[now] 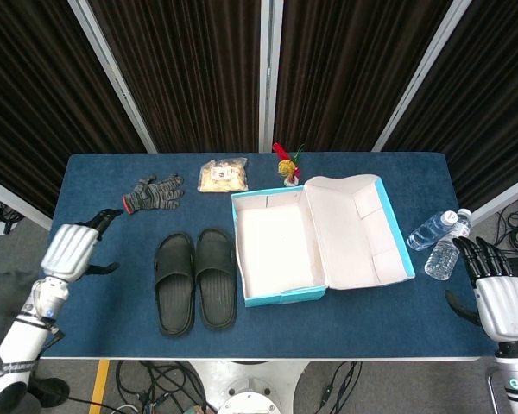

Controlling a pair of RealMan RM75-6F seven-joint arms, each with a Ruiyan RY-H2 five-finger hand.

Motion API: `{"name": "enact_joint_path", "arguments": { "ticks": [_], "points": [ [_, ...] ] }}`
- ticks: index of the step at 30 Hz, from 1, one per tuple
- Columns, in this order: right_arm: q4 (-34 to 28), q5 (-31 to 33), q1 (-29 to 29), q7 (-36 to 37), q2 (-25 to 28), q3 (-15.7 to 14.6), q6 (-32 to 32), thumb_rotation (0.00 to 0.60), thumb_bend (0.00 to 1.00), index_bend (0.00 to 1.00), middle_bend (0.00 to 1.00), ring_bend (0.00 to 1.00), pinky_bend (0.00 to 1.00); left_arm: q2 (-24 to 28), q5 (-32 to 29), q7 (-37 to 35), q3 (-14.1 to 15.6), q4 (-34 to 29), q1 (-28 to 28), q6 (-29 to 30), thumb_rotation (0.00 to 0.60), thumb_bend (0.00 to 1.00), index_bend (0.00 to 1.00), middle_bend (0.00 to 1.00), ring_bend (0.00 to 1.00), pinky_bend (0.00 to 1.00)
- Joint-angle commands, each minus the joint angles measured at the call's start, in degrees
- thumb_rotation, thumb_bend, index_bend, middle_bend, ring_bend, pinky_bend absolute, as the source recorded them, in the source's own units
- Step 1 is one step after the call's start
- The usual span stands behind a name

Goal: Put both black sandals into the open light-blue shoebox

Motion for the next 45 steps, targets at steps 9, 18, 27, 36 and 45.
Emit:
{"name": "enact_joint_path", "arguments": {
  "ticks": [9, 18, 27, 36, 45],
  "points": [
    [0.17, 0.52, -0.27, 0.52, 0.67, -0.12, 0.0, 0.6, 0.2, 0.0, 0.08, 0.0, 0.12, -5.56, -13.72, -2.46, -4.28, -2.13, -16.45, -20.11, 0.6, 0.0, 0.11, 0.16, 0.73, 0.73],
    [1.16, 0.5, 0.17, 1.85, 0.37, -0.35, -0.95, 0.6, 0.2, 0.0, 0.08, 0.0, 0.12, -11.53, -30.52, 8.37, -0.71, -2.38, -25.0, -22.98, 0.6, 0.0, 0.07, 0.1, 0.74, 0.74],
    [2.9, 0.35, 0.08, 4.14, -0.19, -0.81, -1.14, 0.6, 0.2, 0.0, 0.08, 0.0, 0.12, -16.58, -46.93, 13.81, 1.27, -0.6, -32.72, -19.82, 0.6, 0.0, 0.06, 0.06, 0.74, 0.74],
    [3.95, -0.2, -0.3, 5.49, -0.13, -1.14, -0.4, 0.6, 0.2, 0.0, 0.08, 0.0, 0.12, -20.31, -56.84, 17.96, 1.88, 2.22, -37.0, -14.7, 0.6, 0.0, 0.06, 0.05, 0.74, 0.74],
    [4.26, -0.35, -0.64, 6.08, -0.14, -1.38, 0.01, 0.6, 0.2, 0.0, 0.08, 0.0, 0.12, -22.8, -62.48, 18.76, 1.85, 5.98, -39.3, -15.68, 0.6, 0.0, 0.06, 0.04, 0.74, 0.74]
  ]
}}
